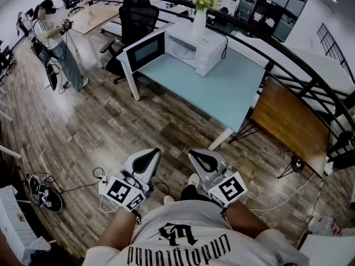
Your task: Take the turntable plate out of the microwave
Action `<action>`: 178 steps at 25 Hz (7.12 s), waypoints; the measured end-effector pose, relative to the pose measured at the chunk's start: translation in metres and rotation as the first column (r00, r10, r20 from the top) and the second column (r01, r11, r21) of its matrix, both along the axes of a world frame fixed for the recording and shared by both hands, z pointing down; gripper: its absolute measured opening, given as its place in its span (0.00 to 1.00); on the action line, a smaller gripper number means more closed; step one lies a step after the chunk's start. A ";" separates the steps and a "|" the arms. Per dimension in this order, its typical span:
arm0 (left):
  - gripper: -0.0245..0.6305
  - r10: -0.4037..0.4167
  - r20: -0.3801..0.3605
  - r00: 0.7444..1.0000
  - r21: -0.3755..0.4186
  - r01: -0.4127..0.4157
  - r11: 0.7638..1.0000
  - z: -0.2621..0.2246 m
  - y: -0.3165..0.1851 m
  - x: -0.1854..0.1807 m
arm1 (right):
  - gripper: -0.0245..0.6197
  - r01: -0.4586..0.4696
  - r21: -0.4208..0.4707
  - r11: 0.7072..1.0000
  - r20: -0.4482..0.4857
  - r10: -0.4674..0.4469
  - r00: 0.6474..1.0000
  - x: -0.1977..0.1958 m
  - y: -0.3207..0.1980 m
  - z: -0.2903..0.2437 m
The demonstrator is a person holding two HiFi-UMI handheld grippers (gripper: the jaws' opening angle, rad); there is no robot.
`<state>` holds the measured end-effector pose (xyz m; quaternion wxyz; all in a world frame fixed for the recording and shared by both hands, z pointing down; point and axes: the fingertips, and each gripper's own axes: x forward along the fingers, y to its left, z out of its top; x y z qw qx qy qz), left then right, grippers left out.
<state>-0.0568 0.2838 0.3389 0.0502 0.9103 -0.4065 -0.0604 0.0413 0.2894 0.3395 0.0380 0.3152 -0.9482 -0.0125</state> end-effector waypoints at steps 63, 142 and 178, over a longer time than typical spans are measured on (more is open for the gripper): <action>0.11 0.104 -0.003 0.995 -0.059 -0.104 0.993 0.025 -0.303 -0.067 | 0.04 -0.035 -0.131 0.991 0.037 0.041 0.998 -0.082 -0.290 0.045; 0.11 0.437 0.092 0.895 -0.269 -0.400 0.876 0.202 -0.572 0.012 | 0.21 -0.300 -0.797 0.525 0.206 0.702 0.682 -0.011 -0.545 0.282; 0.11 0.440 0.090 0.894 -0.358 -0.383 0.851 0.255 -0.577 0.009 | 0.24 0.024 -0.945 0.325 0.325 0.938 0.116 0.008 -0.581 0.356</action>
